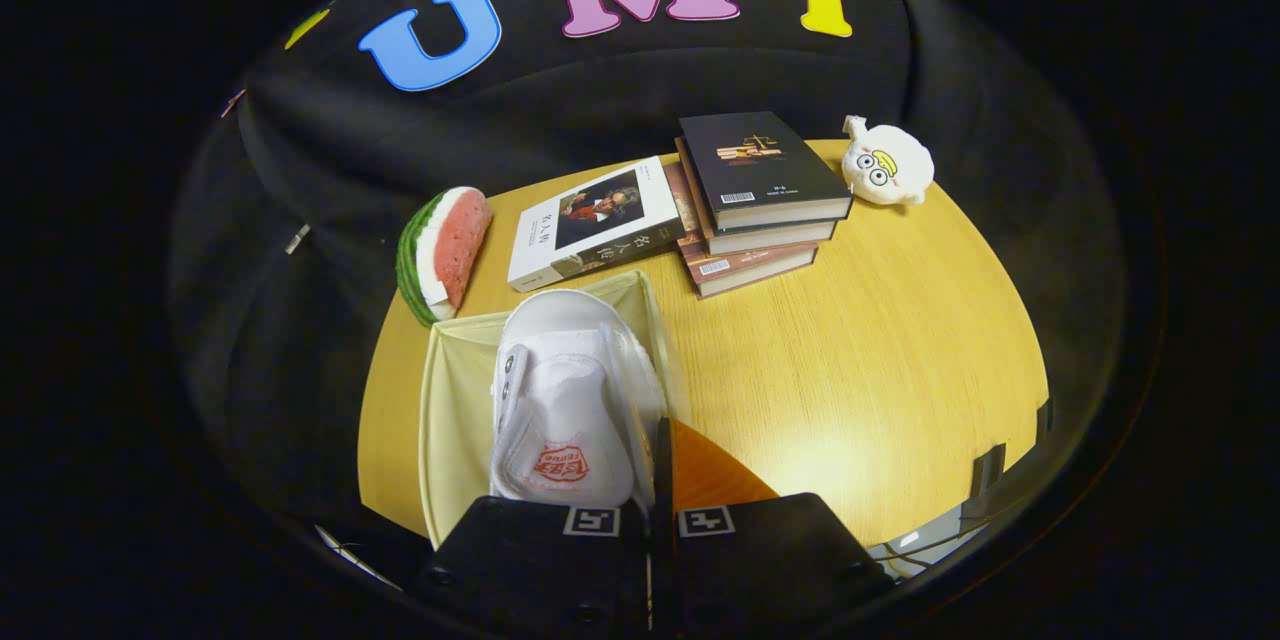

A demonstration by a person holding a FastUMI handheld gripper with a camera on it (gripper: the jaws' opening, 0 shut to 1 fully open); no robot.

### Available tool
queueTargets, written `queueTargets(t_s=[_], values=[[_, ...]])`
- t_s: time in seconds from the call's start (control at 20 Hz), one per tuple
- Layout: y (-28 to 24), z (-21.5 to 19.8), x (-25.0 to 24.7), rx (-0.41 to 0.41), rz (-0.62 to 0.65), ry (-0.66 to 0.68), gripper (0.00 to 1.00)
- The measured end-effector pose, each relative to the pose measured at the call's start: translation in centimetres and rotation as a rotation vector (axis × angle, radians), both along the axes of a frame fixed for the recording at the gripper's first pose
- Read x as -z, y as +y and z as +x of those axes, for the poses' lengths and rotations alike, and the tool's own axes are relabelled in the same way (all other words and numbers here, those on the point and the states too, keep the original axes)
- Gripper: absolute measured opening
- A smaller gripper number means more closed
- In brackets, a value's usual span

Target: Open the storage box then place both shoes into the box .Put the left shoe in first, then the right shoe, with the right side of both shoes facing outward in a uniform manner.

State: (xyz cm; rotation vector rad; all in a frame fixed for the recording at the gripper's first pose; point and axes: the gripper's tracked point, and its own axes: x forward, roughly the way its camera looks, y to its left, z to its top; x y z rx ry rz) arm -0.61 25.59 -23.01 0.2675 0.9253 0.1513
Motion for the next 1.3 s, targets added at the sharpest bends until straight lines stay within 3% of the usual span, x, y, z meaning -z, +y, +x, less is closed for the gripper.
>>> queueTargets(t_s=[0.2, 0.3, 0.4, 0.5, 0.9, 1.3], values=[[1.8, 0.1, 1.2, -0.028, -0.003, -0.002, 0.09], [3.7, -0.3, 0.1, -0.059, 0.065, -0.019, 0.53], [3.4, -0.2, -1.0, -0.073, 0.038, -0.057, 1.0], [2.7, 0.2, -1.8, -0.087, -0.004, -0.11, 0.98], [-0.7, 0.0, -4.4, -0.032, 0.04, -0.198, 1.0], [-9.1, 1.0, -9.4, 0.005, -0.021, -0.399, 1.0]])
